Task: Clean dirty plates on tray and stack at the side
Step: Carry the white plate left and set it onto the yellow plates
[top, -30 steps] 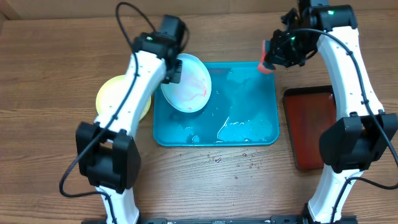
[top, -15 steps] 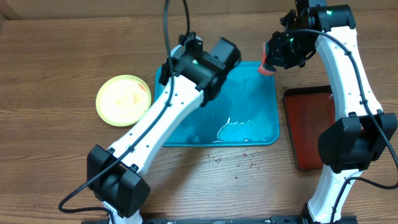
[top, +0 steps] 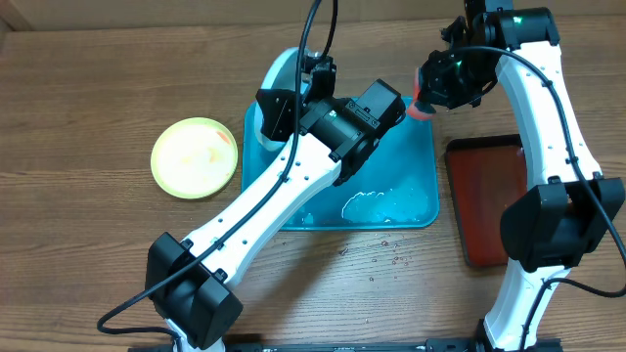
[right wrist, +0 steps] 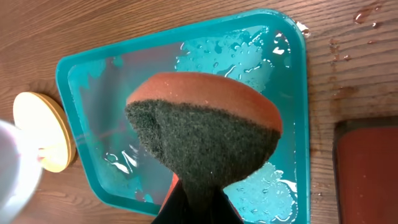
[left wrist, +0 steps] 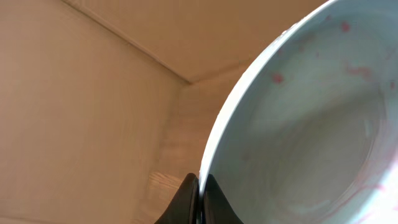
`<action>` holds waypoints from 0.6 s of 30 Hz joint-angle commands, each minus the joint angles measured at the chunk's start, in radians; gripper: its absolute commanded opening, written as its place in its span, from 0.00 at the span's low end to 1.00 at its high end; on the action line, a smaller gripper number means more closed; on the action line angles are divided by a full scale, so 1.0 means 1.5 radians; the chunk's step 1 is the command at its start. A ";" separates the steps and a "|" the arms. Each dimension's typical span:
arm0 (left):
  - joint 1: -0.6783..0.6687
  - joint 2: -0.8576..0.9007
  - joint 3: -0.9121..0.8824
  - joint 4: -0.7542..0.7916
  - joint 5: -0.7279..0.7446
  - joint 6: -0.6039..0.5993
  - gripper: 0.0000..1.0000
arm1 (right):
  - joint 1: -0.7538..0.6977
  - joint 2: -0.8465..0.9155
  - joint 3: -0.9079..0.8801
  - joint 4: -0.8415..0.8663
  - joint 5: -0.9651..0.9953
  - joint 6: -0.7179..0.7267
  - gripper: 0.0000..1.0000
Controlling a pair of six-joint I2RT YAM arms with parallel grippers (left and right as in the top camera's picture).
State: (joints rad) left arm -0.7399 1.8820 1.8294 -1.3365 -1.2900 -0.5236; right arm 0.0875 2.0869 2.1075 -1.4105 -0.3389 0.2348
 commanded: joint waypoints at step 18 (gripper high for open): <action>-0.017 -0.012 0.015 -0.012 0.117 -0.022 0.05 | 0.002 -0.007 0.004 -0.011 0.024 -0.014 0.04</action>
State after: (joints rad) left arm -0.7792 1.8820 1.8294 -1.3411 -1.3155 -0.5251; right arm 0.0875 2.0869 2.1075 -1.4273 -0.3088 0.2352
